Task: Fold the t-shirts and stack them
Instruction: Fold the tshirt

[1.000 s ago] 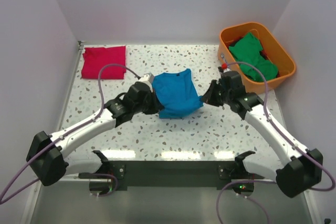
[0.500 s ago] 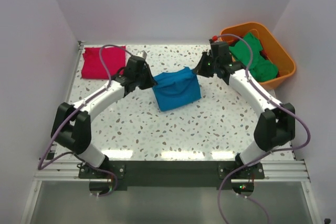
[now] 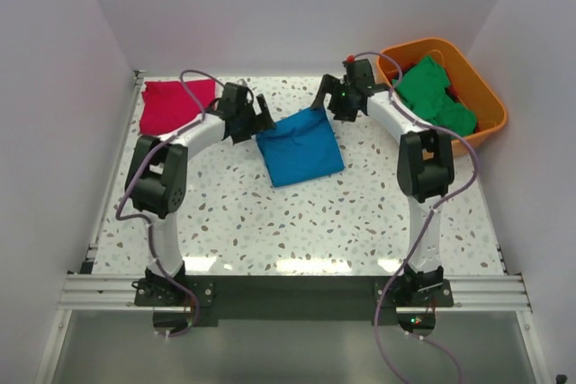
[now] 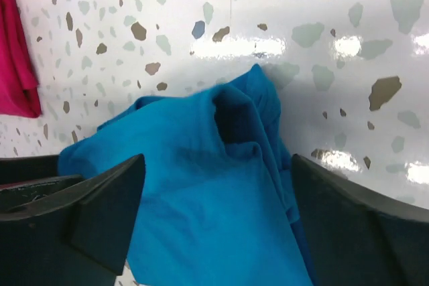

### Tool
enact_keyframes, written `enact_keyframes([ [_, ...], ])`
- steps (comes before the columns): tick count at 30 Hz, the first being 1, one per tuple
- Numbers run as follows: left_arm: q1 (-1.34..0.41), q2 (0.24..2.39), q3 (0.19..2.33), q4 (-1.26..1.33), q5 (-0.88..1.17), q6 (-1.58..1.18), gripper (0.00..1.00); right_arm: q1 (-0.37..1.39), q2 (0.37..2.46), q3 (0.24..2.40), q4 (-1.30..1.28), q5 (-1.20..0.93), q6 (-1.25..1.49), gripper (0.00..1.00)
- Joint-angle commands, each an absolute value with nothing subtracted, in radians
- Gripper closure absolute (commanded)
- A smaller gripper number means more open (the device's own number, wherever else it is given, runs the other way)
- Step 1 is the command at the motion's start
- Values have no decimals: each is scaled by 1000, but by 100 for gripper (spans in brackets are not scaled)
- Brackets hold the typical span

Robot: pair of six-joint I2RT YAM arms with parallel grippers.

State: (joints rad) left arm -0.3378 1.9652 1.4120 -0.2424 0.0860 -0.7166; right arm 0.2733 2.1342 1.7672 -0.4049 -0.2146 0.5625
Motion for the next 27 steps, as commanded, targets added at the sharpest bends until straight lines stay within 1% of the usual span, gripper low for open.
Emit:
enact_keyframes([
  [1, -324, 1967, 1483, -275, 68, -698, 0, 265, 2138, 1901, -469, -256, 514, 1],
  [3, -325, 1912, 1409, -223, 93, -699, 0, 267, 2096, 1847, -433, -259, 500, 1],
  [4, -325, 1890, 1378, -207, 95, -698, 0, 268, 2029, 1815, -414, -281, 496, 1],
  [6, -327, 1833, 1287, -177, 113, -706, 0, 271, 1953, 1694, -375, -285, 486, 1],
  [7, -328, 1818, 1260, -167, 121, -707, 0, 275, 1881, 1649, -365, -285, 483, 1],
  [8, -333, 1806, 1211, -160, 126, -709, 0, 278, 1837, 1559, -353, -282, 482, 1],
  [10, -353, 1783, 1172, -149, 127, -709, 0, 284, 1760, 1467, -318, -287, 474, 1],
  [11, -360, 1781, 1148, -149, 124, -709, 0, 290, 1679, 1424, -308, -305, 469, 1],
  [12, -374, 1784, 1138, -150, 120, -712, 0, 296, 1640, 1331, -281, -313, 462, 1],
  [14, -380, 1802, 1128, -149, 126, -721, 0, 313, 1542, 1217, -197, -348, 460, 1],
  [15, -382, 1809, 1127, -153, 133, -729, 0, 319, 1531, 1204, -175, -365, 462, 1],
  [20, -396, 1809, 1106, -150, 104, -752, 0, 350, 1640, 1317, -183, -469, 486, 1],
  [22, -396, 1801, 1100, -150, 94, -759, 0, 374, 1730, 1344, -144, -509, 497, 1],
  [25, -397, 1795, 1094, -150, 86, -761, 0, 400, 1862, 1437, -146, -531, 494, 1],
  [27, -396, 1798, 1095, -150, 86, -761, 0, 410, 1928, 1498, -81, -555, 528, 1],
])
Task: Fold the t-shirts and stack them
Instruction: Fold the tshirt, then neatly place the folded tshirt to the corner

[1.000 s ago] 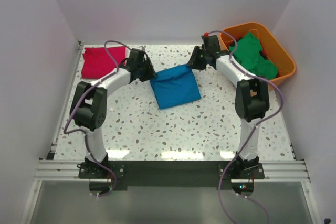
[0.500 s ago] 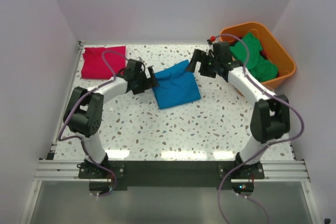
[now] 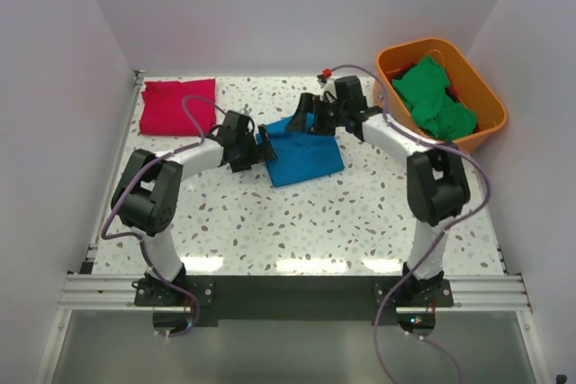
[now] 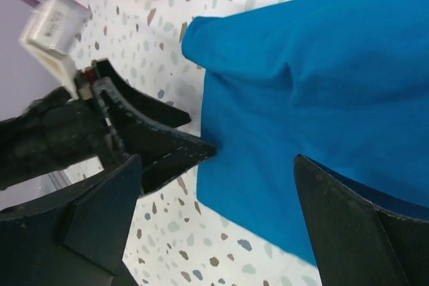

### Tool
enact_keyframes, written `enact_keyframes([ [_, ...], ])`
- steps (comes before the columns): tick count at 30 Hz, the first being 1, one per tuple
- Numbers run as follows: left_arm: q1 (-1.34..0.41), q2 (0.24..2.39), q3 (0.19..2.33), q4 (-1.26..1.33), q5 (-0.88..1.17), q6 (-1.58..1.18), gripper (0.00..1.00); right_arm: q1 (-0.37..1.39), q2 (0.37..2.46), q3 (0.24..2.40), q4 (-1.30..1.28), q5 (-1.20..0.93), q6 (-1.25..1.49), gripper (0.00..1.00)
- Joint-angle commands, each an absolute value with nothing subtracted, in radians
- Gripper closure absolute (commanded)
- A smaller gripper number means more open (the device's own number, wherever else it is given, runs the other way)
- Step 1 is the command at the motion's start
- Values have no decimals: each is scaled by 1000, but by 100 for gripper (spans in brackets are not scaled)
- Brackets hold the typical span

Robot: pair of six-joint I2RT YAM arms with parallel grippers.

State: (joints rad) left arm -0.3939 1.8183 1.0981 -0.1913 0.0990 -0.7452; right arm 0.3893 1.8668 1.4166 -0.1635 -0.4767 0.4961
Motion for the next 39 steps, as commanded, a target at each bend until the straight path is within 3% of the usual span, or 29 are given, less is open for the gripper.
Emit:
enact_keyframes([
  [1, -396, 1802, 1101, -152, 86, -761, 0, 416, 1997, 1528, -68, -586, 540, 1],
  [7, -396, 1828, 1120, -153, 75, -765, 0, 416, 2267, 1817, -17, -545, 636, 1],
  [14, -396, 1887, 1170, -176, 69, -761, 5, 397, 2419, 1993, -83, -499, 647, 1],
  [20, -396, 1942, 1223, -202, 52, -761, 14, 390, 2283, 1951, -129, -542, 571, 1],
  [25, -408, 1994, 1258, -227, 2, -755, 23, 382, 1901, 1664, -195, -430, 492, 1],
  [28, -420, 2025, 1288, -261, -40, -744, 33, 380, 1629, 1406, -170, -356, 485, 1],
  [29, -432, 2042, 1295, -277, -54, -742, 42, 380, 1570, 1352, -172, -271, 488, 1],
  [34, -486, 2072, 1327, -319, -115, -732, 64, 377, 1228, 1110, -325, 32, 511, 1],
  [35, -489, 2082, 1339, -333, -141, -721, 75, 377, 1195, 1079, -331, 72, 511, 2],
  [37, -486, 2104, 1388, -365, -173, -703, 87, 377, 1135, 1001, -350, 98, 506, 1],
  [38, -486, 2114, 1411, -405, -236, -678, 100, 377, 1085, 973, -359, 110, 503, 1],
  [39, -485, 2118, 1458, -423, -265, -660, 100, 377, 1059, 948, -362, 141, 500, 1],
])
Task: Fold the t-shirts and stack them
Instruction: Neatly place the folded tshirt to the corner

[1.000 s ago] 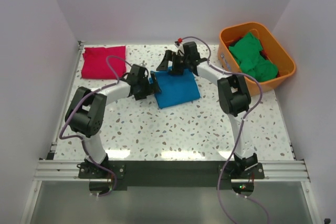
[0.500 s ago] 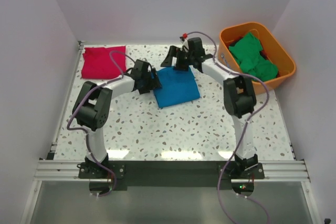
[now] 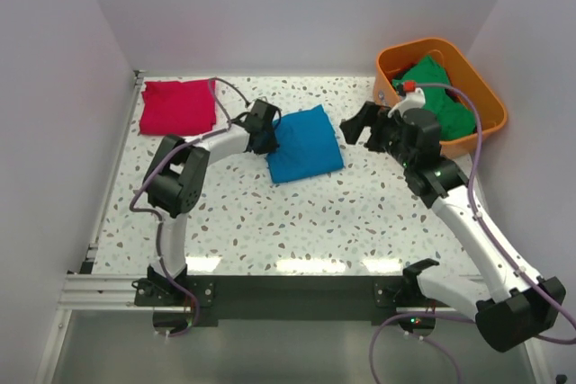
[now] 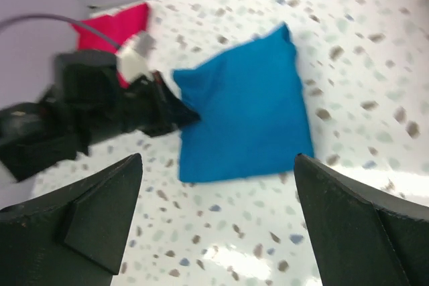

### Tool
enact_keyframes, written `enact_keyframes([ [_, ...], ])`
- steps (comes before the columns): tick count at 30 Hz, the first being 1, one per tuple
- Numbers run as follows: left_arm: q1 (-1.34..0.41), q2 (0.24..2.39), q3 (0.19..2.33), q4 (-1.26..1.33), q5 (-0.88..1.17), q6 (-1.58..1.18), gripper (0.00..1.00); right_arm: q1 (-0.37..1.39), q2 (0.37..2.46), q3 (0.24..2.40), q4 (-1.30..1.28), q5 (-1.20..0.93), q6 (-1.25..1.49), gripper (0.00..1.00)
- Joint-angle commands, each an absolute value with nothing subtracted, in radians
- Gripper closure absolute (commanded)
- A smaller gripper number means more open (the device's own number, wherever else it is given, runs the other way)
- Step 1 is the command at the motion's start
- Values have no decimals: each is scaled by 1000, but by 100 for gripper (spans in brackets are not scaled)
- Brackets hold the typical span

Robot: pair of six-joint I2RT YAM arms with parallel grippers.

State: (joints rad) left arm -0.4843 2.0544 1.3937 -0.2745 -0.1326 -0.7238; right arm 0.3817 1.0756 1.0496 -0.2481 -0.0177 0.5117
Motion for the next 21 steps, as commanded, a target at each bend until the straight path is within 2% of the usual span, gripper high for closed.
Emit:
enact_keyframes([
  [1, -479, 2126, 1479, -431, -285, -625, 100, 377, 1037, 901, -367, 161, 500, 1],
  [8, -427, 2085, 1626, -396, -419, -162, 100, 377, 962, 807, -368, 198, 428, 1],
  [17, -298, 2091, 1870, -478, -354, 240, 100, 377, 1035, 807, -393, 259, 420, 1],
  [21, -247, 2102, 1954, -537, -360, 333, 100, 379, 1058, 815, -396, 264, 419, 1],
])
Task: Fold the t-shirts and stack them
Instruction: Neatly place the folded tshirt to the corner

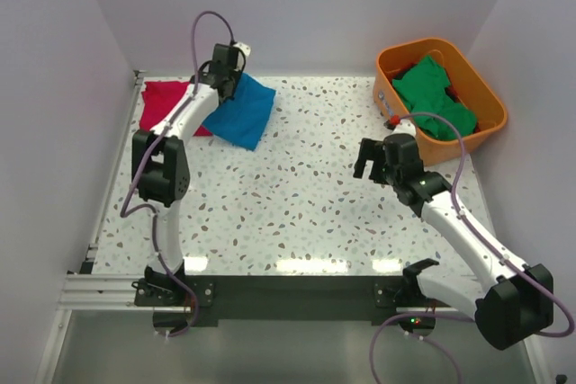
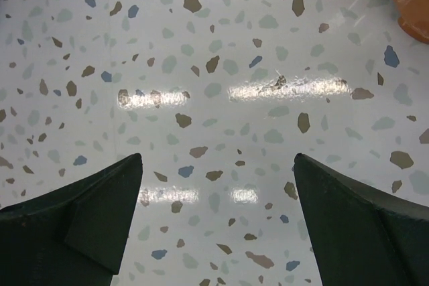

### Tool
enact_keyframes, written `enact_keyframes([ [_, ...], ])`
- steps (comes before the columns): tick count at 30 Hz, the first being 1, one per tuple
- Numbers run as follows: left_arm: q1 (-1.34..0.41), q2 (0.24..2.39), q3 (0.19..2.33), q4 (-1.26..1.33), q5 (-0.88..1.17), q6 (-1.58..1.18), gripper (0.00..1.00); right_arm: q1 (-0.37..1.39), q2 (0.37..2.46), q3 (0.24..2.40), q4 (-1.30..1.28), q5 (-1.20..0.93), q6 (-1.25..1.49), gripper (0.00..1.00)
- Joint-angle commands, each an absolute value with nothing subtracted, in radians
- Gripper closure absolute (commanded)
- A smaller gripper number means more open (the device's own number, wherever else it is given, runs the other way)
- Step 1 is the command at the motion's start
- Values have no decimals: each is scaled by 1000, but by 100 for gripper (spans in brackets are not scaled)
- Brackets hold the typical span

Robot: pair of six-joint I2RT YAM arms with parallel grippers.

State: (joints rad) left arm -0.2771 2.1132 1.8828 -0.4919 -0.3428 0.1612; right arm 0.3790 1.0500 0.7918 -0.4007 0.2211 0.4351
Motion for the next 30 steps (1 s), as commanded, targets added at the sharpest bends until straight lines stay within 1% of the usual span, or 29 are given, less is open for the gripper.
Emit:
enact_keyframes([
  [1, -226, 2092, 1957, -534, -364, 351, 100, 377, 1061, 815, -393, 262, 420, 2],
  [5, -167, 2080, 1994, -537, -357, 425, 100, 377, 1074, 818, -396, 262, 422, 1],
  [9, -112, 2072, 2037, -552, -345, 433, 100, 377, 1091, 821, -391, 268, 431, 1],
  [17, -8, 2029, 2034, -515, -295, 414, 100, 377, 1123, 838, -405, 264, 442, 1],
  [23, 55, 2066, 2051, -483, -249, 357, 100, 377, 1118, 835, -408, 271, 443, 1],
  [30, 124, 2160, 2048, -422, -238, 284, 100, 377, 1126, 842, -414, 281, 443, 1],
])
